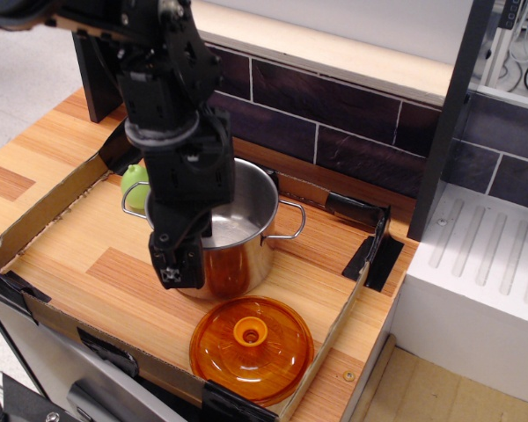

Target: Topple metal pot

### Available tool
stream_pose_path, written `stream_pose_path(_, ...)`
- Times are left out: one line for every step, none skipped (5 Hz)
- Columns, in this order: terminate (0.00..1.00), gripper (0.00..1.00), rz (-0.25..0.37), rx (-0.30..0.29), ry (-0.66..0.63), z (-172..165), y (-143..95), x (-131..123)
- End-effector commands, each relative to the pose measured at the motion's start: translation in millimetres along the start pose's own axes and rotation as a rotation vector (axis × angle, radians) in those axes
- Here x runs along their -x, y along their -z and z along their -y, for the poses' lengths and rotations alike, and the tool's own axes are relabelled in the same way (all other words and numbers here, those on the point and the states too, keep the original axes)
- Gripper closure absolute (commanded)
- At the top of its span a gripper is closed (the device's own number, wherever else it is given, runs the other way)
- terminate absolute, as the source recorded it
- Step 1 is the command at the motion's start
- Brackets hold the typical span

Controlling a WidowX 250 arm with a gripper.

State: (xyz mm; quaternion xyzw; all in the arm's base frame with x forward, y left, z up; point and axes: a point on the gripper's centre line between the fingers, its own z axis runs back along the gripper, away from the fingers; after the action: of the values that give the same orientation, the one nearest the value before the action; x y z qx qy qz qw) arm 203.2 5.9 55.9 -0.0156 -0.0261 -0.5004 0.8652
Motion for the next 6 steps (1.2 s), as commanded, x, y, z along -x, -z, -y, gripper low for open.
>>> stream_pose_path(0.00,1.00,0.007,-0.030,-0.030,-1.1,-3.3,10.5)
stream_pose_path(0.00,1.00,0.017,-0.029,-0.054,-7.1,-11.9,11.0)
stream_pose_path(0.00,1.00,0.001,0.087,-0.128,-27.0,-41.7,8.0)
stream_pose_path(0.00,1.00,-0.005,0.217,-0.186,-40.5,-56.9,-1.6)
stream_pose_path(0.00,1.00,-0.004,0.342,-0.219,-47.7,-54.7,-17.4)
stream_pose_path(0.00,1.00,0.001,0.506,-0.241,-51.2,-51.0,-32.9)
